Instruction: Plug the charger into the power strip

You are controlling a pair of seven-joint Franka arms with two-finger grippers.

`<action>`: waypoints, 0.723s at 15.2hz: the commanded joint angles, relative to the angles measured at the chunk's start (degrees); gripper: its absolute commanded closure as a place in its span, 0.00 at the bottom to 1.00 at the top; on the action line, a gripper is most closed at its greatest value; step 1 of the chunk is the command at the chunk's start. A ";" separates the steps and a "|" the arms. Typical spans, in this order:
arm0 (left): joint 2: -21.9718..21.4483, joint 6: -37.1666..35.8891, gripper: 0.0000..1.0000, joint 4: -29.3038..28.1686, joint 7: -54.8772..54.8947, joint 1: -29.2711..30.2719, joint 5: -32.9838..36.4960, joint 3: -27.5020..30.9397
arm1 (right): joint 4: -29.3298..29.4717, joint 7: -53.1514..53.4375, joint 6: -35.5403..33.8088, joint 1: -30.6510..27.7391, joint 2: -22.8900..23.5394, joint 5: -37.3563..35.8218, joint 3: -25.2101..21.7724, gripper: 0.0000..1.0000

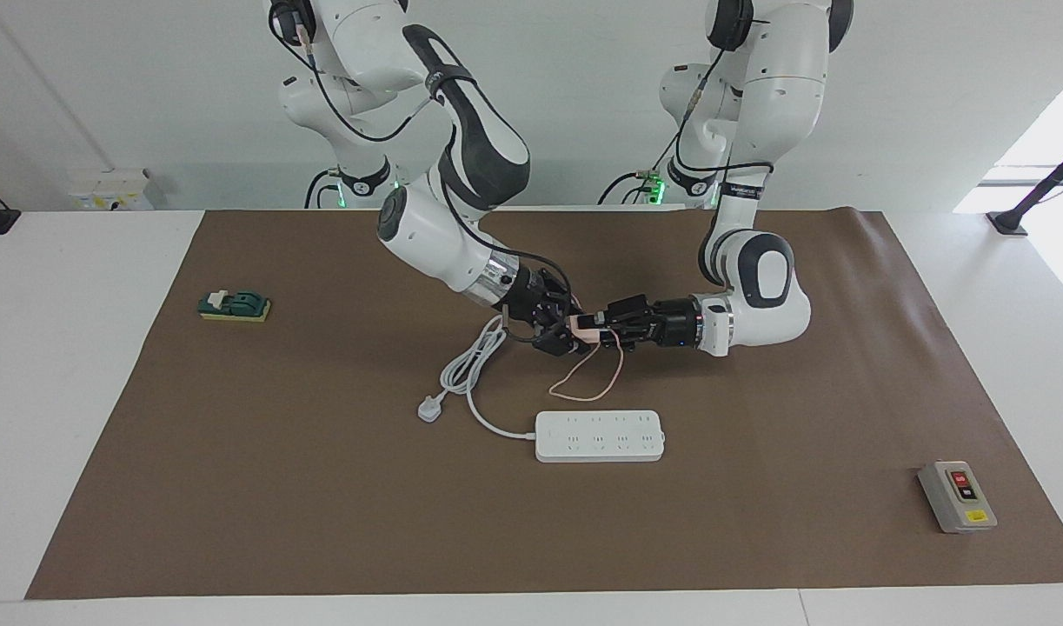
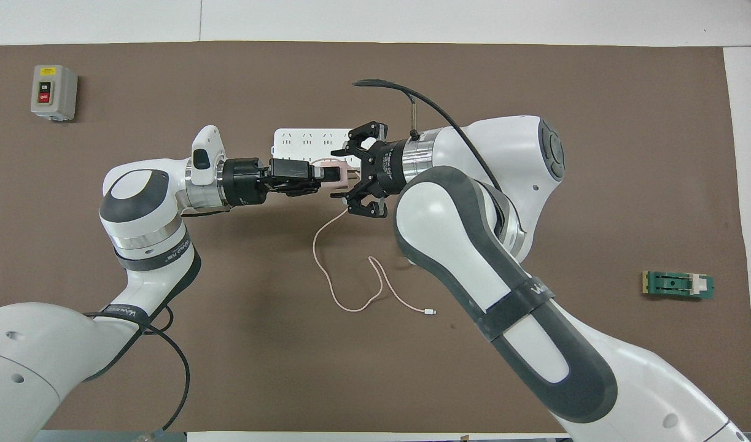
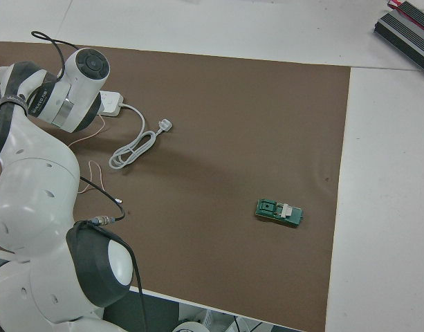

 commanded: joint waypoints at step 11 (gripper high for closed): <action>-14.25 5.84 1.00 14.20 -43.49 4.89 51.88 3.58 | 0.70 0.92 -2.96 -7.03 -3.35 -2.78 -0.95 0.00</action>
